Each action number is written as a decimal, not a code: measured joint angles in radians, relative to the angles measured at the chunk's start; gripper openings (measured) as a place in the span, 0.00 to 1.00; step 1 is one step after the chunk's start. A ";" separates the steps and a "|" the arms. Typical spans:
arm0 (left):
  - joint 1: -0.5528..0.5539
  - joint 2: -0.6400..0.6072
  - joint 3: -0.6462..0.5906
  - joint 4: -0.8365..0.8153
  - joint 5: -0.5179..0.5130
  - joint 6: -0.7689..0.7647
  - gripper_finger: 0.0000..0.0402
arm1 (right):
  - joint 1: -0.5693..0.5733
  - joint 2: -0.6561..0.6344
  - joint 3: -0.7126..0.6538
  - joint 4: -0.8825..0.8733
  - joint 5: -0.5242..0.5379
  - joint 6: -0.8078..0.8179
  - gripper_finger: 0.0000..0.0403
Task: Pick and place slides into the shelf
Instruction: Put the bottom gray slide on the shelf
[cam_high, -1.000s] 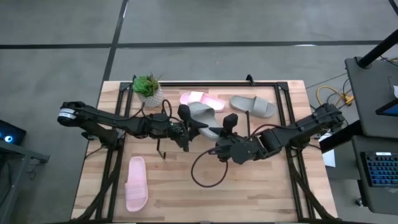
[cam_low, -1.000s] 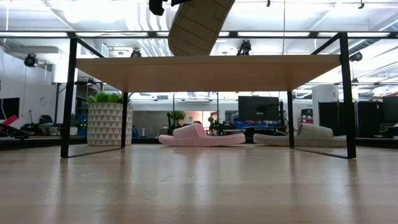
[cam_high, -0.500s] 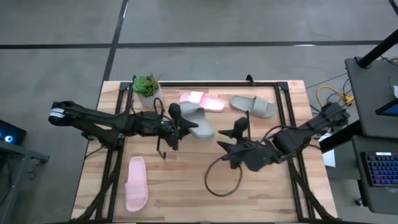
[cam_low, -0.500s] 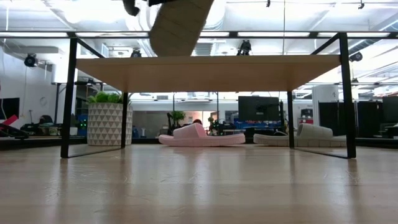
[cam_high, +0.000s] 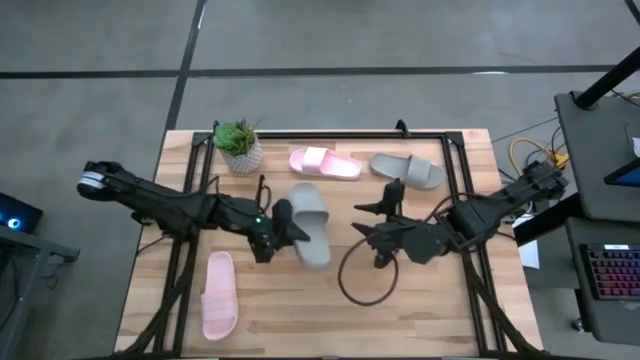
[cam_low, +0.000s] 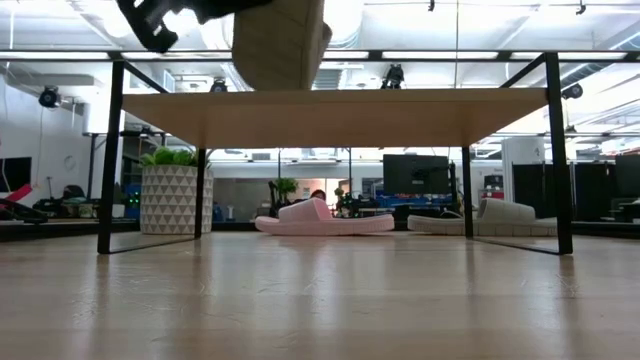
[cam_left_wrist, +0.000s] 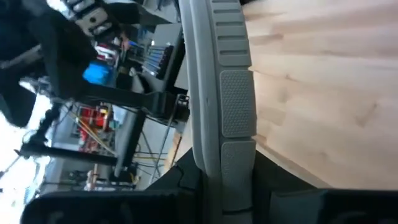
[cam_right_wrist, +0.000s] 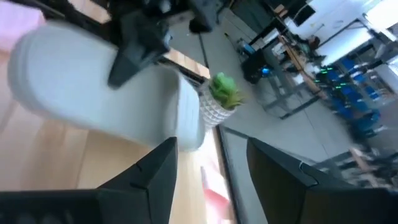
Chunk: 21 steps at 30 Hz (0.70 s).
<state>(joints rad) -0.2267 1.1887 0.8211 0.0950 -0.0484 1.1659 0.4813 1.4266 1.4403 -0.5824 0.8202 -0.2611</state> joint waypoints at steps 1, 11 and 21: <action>0.000 0.012 0.001 0.011 -0.006 0.018 0.11 | -0.009 0.003 0.000 -0.001 -0.031 0.000 0.46; -0.003 0.065 0.055 -0.003 -0.030 0.053 0.11 | -0.120 0.029 0.002 0.041 -0.173 -0.027 0.45; -0.003 0.074 0.085 -0.008 -0.035 0.098 0.11 | -0.139 0.066 0.003 0.055 -0.204 -0.072 0.44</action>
<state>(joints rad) -0.2295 1.2630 0.9058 0.0874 -0.0837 1.2641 0.3420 1.4929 1.4433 -0.5279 0.6163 -0.3328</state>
